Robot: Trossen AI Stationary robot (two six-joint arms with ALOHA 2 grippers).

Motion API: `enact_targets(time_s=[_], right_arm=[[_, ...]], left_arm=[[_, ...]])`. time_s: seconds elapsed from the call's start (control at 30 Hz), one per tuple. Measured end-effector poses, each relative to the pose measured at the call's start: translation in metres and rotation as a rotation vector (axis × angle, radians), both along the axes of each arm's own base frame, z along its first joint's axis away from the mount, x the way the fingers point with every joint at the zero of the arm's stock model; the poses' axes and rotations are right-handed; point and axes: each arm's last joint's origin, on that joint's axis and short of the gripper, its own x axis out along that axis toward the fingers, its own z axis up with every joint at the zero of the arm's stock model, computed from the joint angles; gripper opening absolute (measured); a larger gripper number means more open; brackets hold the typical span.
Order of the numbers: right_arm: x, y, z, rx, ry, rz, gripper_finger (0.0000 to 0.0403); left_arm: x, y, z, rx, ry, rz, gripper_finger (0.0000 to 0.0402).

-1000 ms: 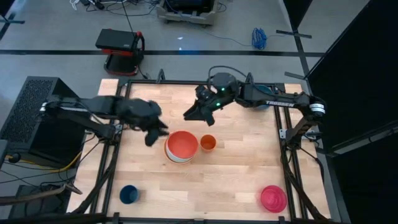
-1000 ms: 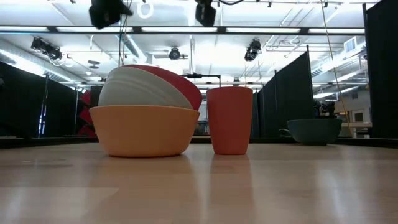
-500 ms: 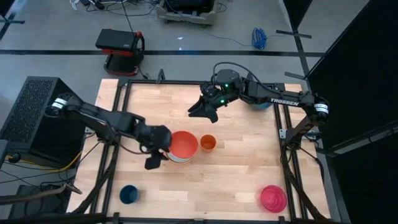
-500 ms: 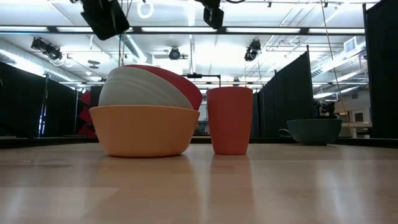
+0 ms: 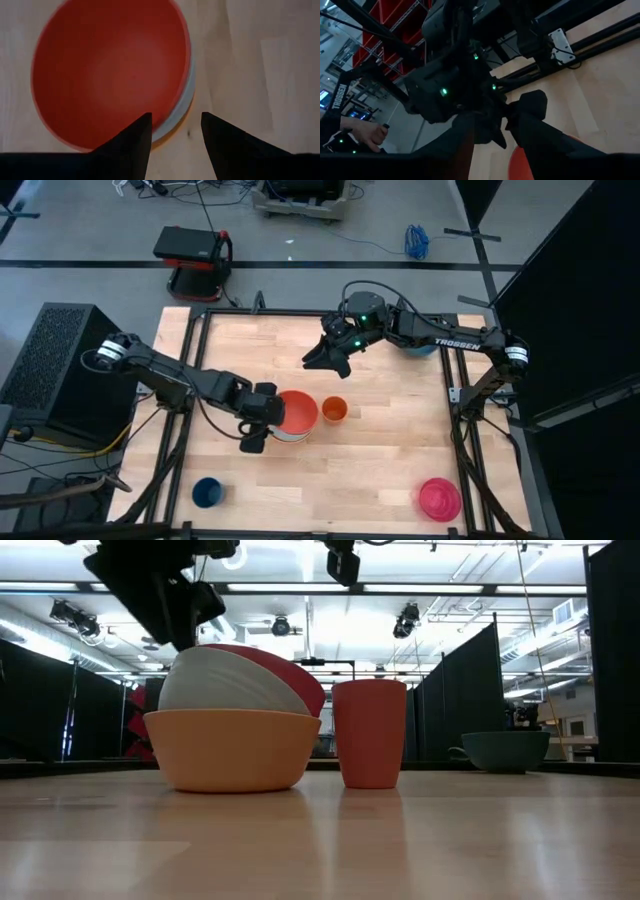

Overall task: Nest bowls inside each other
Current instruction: Stack the orange bowl on top of the white bowl

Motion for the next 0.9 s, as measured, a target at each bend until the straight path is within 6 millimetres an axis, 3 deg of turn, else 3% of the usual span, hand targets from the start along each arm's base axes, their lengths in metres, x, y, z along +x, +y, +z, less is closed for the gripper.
enact_targets(time_s=[0.67,0.77,0.9], right_arm=[[0.0,0.0,0.0,0.004,0.001,0.0,0.0153],[0.0,0.0,0.0,0.005,0.002,0.0,0.0151],[0.0,0.0,0.0,0.006,0.002,0.004,0.0142]], left_arm=[[0.021,-0.005,-0.025,0.053,0.028,-0.001,0.0156],[0.023,-0.006,-0.032,0.045,0.057,0.013,0.0136],[0.025,-0.006,-0.035,0.038,0.07,0.036,0.0075]])
